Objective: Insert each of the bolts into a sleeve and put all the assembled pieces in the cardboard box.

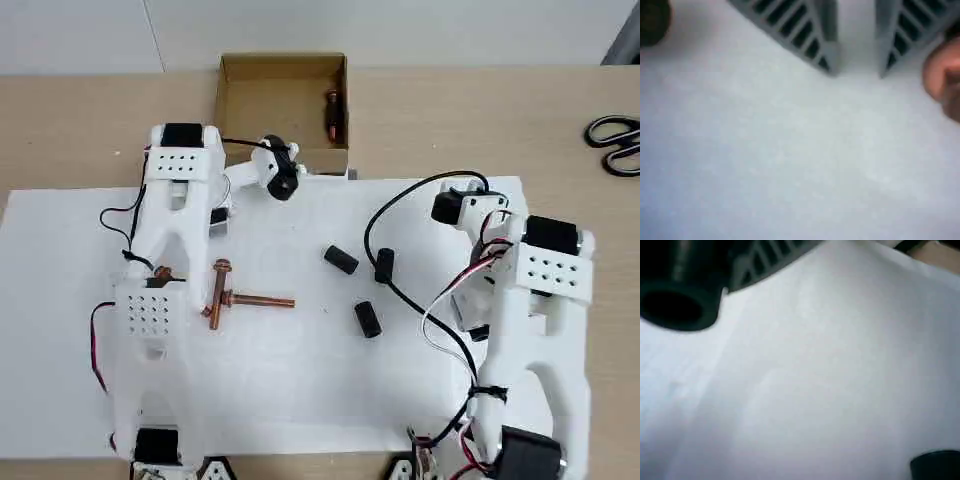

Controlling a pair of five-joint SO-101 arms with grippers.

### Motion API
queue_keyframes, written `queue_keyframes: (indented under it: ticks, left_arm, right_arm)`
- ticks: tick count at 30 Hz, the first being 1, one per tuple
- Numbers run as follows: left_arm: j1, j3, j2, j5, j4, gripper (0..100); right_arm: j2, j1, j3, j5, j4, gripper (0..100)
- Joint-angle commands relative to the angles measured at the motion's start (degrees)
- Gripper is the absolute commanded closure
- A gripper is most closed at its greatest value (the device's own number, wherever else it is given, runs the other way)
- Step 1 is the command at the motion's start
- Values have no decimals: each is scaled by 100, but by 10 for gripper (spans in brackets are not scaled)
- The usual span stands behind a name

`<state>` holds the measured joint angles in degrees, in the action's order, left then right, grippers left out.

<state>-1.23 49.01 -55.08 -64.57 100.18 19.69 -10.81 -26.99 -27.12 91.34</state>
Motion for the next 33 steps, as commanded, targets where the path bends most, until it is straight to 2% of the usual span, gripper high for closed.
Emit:
queue_keyframes:
  ticks: [1, 8, 21, 23, 27, 33]
  left_arm:
    - [0, 127, -35, -35, 18, 994]
    - [9, 189, 26, -18, 18, 994]
    - [44, 242, 1697, 220, 18, 992]
    - [26, 251, 1705, 237, 18, 986]
    - [-97, 233, 1688, 246, -18, 907]
    - [-220, 295, 1284, 211, -105, 899]
  right_arm:
    - [215, -66, 35, -53, 22, 983]
    - [215, -66, 35, -53, 22, 983]
    - [215, -57, 44, -53, -31, 984]
    - [215, -57, 44, -35, -31, 984]
    - [215, -40, 62, -26, -31, 985]
    - [215, -31, 62, -9, -31, 985]
